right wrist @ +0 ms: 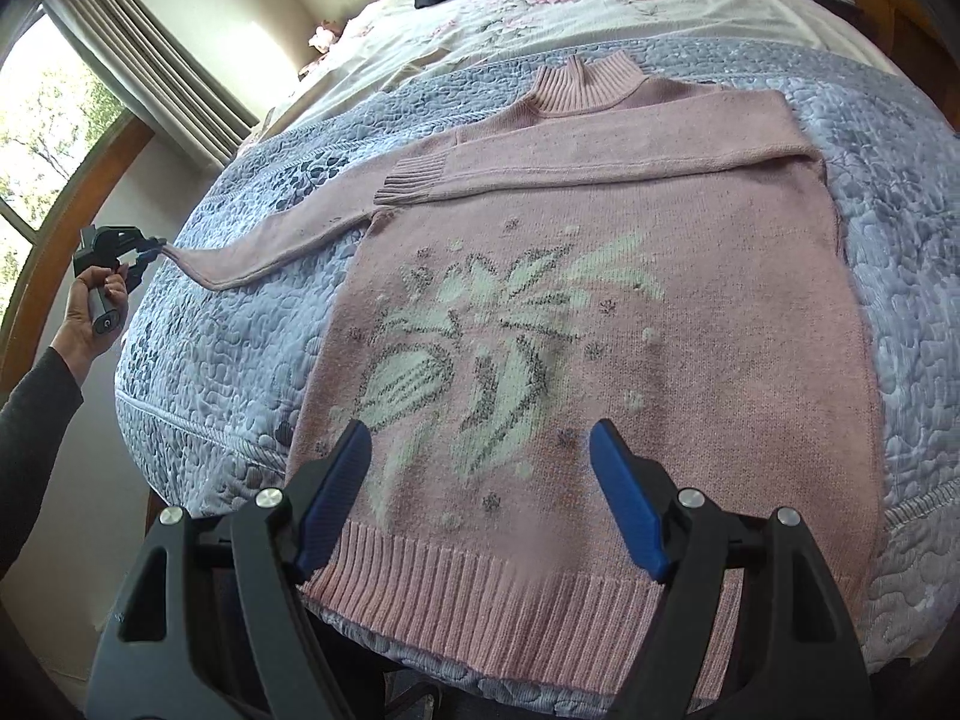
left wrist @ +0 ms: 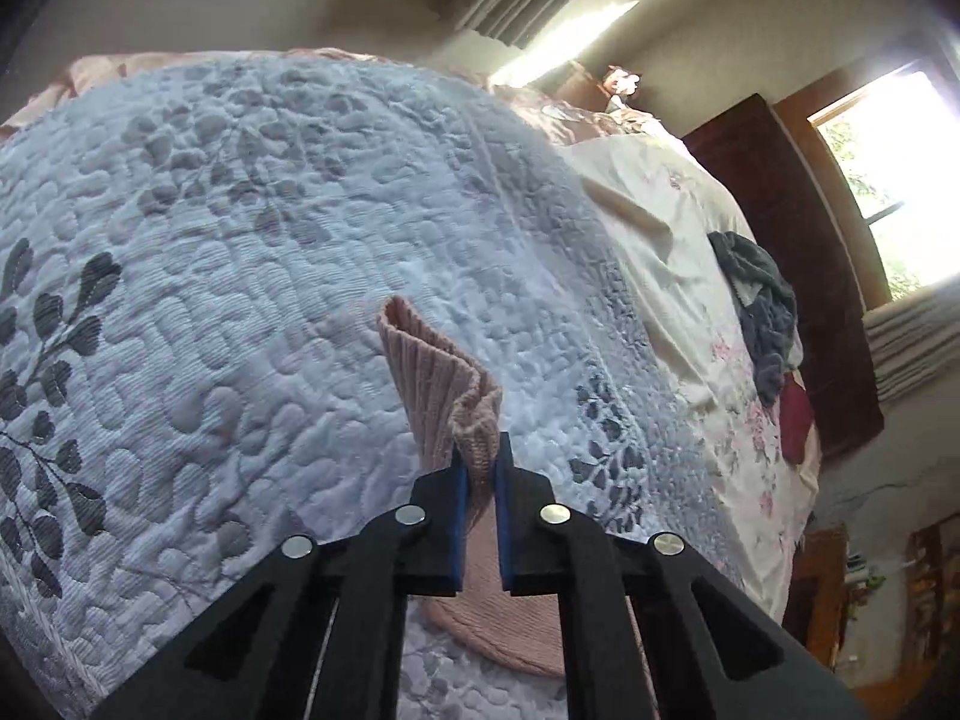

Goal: Fold small clothes

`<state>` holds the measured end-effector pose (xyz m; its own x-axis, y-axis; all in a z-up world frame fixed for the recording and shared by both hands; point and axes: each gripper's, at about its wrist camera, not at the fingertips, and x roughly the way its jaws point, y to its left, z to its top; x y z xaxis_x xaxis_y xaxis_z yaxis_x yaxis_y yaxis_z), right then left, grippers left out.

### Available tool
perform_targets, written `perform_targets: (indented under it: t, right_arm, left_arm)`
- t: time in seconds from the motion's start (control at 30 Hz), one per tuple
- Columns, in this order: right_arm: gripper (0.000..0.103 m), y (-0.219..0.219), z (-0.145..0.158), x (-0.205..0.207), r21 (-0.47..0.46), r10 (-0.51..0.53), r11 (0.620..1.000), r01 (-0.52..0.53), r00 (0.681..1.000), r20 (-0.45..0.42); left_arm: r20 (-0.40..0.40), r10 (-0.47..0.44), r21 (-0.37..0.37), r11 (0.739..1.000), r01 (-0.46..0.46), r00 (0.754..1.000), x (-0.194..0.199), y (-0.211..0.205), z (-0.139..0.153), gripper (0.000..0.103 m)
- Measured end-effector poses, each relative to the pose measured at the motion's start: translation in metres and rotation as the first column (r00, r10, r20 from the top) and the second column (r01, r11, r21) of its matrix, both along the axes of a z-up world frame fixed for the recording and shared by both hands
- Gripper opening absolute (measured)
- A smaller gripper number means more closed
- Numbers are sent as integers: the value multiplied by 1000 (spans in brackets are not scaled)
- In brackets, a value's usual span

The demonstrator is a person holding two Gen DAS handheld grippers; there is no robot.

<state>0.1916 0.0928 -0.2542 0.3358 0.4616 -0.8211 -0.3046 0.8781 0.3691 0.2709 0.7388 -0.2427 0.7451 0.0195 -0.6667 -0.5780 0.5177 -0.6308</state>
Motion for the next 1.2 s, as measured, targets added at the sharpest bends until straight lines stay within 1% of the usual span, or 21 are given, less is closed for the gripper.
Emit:
perform_targets:
  t: [0.1, 0.2, 0.3, 0.4, 0.47, 0.57, 0.73, 0.77, 0.8, 0.83, 0.87, 0.9, 0.93, 0.97, 1.0, 1.03, 1.07, 1.1, 1.13, 1.17, 1.2]
  right_arm:
    - [75, -10, 8, 2, 22, -27, 999, 27, 1000, 8]
    - [75, -22, 20, 2, 39, -53, 998, 51, 998, 33]
    - [75, -36, 28, 3, 41, -75, 997, 73, 996, 55]
    - [75, -53, 31, 5, 38, -101, 994, 99, 993, 67]
    - [75, -65, 30, 6, 36, -122, 992, 120, 990, 65]
    - [75, -81, 29, 9, 35, -149, 988, 147, 987, 67]
    - [75, -97, 22, 22, 29, -177, 984, 175, 982, 70]
    - [75, -99, 20, 28, 29, -177, 984, 175, 982, 66]
    - [75, -100, 18, 34, 32, -176, 984, 174, 982, 62]
    - [75, -101, 16, 42, 40, -177, 984, 175, 983, 56]
    - [77, -102, 15, 53, 55, -176, 983, 174, 983, 45]
    - [86, -102, 13, 65, 72, -175, 982, 172, 984, 25]
    - [90, -102, 10, 79, 93, -172, 981, 172, 985, -3]
    - [92, -102, 6, 94, 124, -169, 977, 172, 985, -35]
    - [92, -101, 1, 112, 159, -163, 972, 174, 983, -79]
    - [92, -99, -5, 129, 193, -155, 965, 176, 981, -119]
    - [92, -96, -12, 149, 235, -137, 957, 172, 978, -158]
    - [90, -89, -20, 171, 271, -119, 947, 171, 973, -198]
    - [86, -81, -30, 192, 309, -97, 936, 171, 966, -241]
    - [74, -71, -42, 213, 346, -69, 922, 173, 954, -291]
    - [69, -59, -55, 235, 384, -36, 906, 175, 939, -343]
  left_arm:
    - [61, -116, 34, 993, 114, 991, 29, -48, 42, 7]
    - [101, -223, 67, 974, 217, 970, 57, -100, 72, 7]
    - [116, -321, 141, 942, 304, 940, 83, -158, 92, 7]
    - [118, -402, 158, 910, 383, 908, 110, -214, 91, 7]
    - [104, -453, 150, 887, 436, 886, 128, -250, 80, 7]
    - [65, -519, 139, 850, 508, 852, 153, -301, 54, 7]
    - [-23, -608, 86, 790, 607, 794, 187, -371, -5, 7]
    - [-56, -623, 92, 775, 625, 780, 192, -386, -17, 7]
    - [-97, -644, 102, 752, 651, 759, 197, -402, -30, 7]
    - [-138, -675, 99, 719, 688, 725, 201, -416, -45, 8]
    - [-186, -702, 88, 685, 723, 687, 204, -430, -60, 16]
    - [-221, -715, 82, 665, 743, 664, 204, -438, -74, 18]
    - [-238, -719, 74, 657, 750, 653, 201, -439, -84, 28]
    - [-237, -717, 67, 662, 747, 656, 197, -437, -89, 40]
    - [-230, -705, 67, 676, 734, 671, 190, -431, -92, 46]
    - [-215, -693, 72, 691, 719, 688, 181, -424, -91, 54]
    - [-193, -684, 75, 705, 706, 704, 171, -417, -89, 59]
    - [-173, -676, 73, 717, 694, 717, 159, -410, -86, 60]
    - [-154, -671, 66, 725, 686, 725, 147, -403, -82, 64]
    - [-138, -667, 60, 733, 678, 732, 137, -398, -78, 65]
    - [-124, -663, 55, 738, 672, 738, 122, -394, -76, 66]
